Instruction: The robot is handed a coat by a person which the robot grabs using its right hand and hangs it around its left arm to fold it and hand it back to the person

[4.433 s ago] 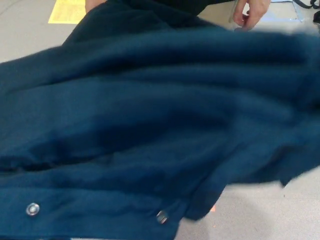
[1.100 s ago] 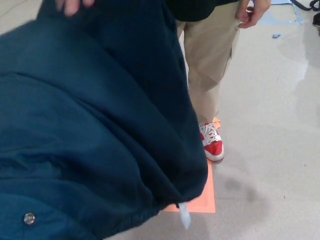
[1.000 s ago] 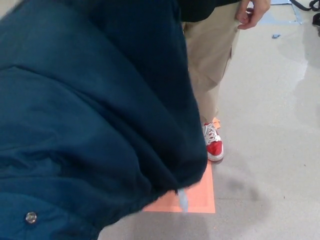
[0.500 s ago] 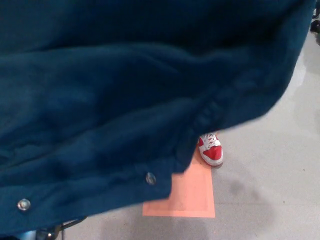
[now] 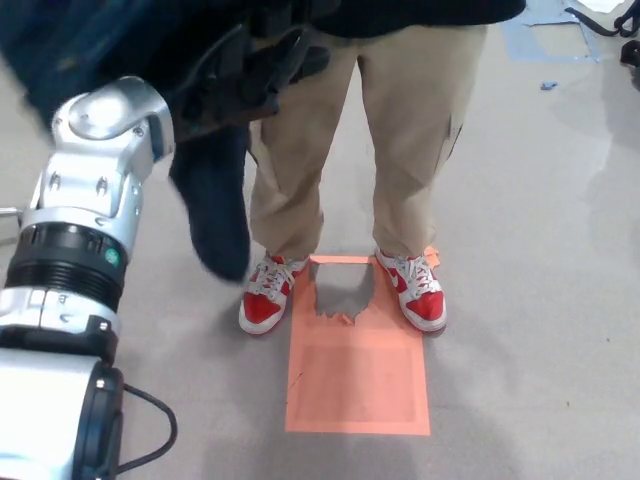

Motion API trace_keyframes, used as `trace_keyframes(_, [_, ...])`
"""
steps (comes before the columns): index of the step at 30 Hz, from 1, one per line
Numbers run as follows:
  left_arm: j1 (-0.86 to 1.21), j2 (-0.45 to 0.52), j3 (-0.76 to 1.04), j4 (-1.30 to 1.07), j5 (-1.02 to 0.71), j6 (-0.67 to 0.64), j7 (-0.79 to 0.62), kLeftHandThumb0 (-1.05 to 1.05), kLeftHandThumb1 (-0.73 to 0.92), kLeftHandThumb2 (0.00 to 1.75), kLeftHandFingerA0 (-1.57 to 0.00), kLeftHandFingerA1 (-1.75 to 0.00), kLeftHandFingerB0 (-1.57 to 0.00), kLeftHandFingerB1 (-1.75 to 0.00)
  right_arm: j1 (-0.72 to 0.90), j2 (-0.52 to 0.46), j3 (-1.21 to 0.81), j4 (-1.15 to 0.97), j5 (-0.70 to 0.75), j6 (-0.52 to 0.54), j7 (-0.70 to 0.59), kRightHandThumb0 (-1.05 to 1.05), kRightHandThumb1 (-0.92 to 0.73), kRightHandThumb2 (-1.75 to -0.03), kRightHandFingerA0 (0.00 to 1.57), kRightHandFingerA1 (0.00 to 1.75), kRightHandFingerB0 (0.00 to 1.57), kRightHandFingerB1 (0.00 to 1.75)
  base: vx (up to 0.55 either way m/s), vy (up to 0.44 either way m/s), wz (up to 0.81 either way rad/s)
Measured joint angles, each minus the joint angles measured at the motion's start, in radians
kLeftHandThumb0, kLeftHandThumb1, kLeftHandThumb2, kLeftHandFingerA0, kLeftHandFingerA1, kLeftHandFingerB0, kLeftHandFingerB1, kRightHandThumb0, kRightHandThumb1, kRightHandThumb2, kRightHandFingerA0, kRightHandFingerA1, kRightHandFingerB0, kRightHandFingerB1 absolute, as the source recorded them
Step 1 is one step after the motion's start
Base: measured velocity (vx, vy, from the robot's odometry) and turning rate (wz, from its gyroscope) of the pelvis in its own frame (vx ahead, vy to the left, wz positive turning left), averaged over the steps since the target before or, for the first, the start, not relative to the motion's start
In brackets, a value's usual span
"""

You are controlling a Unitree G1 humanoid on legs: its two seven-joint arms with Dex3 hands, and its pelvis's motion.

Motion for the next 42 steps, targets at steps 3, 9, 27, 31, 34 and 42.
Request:
trace_keyframes(3, [0.012,-0.002,0.0,-0.007,-0.003,0.0,0.002,-0.73,0.7,1.06,-0.05,-0.41,-0.05,-0.37,0.002,0.0,-0.006,0.001,-0.005,-0.004,0.002,-0.27,-0.67,-1.11,0.0,0.48,0.0,0.47,0.0,0.0,0.0])
trace_keyframes(9, [0.042,-0.002,-0.006,-0.023,-0.005,0.0,0.001,-0.37,0.5,1.08,0.0,-0.48,0.0,-0.47,0.004,0.002,-0.016,0.003,-0.018,-0.007,0.008,-0.26,-0.67,-1.11,0.0,0.48,0.0,0.47,0.0,0.0,0.0])
trace_keyframes(27, [0.35,0.047,0.008,-0.259,-0.02,-0.024,-0.023,-0.72,0.72,1.05,-0.05,-0.44,-0.01,-0.36,0.045,0.007,-0.149,-0.014,-0.007,-0.061,-0.054,-0.57,-0.87,-0.68,0.18,0.29,0.2,0.29,0.0,0.0,0.0])
trace_keyframes(31, [0.481,0.071,0.037,-0.305,-0.031,-0.042,-0.026,-0.7,0.7,1.03,-0.04,-0.42,-0.03,-0.36,0.066,0.009,-0.186,-0.028,0.0,-0.101,-0.099,-0.31,-0.63,-1.13,0.0,0.47,0.0,0.46,0.0,0.0,0.0])
trace_keyframes(34, [0.603,0.075,0.074,-0.302,-0.039,-0.046,-0.016,-0.69,0.72,1.05,-0.03,-0.4,-0.03,-0.35,0.089,0.013,-0.235,-0.039,0.018,-0.141,-0.123,-0.63,-0.74,-0.91,0.24,0.43,0.1,0.37,0.0,0.0,0.0])
trace_keyframes(42, [0.765,0.092,0.111,-0.096,-0.037,-0.148,0.008,-0.68,0.72,1.06,-0.02,-0.37,-0.02,-0.33,0.126,0.042,-0.32,-0.057,0.054,-0.223,-0.145,-0.3,-0.64,-1.13,0.0,0.47,0.0,0.46,0.0,0.0,0.0])
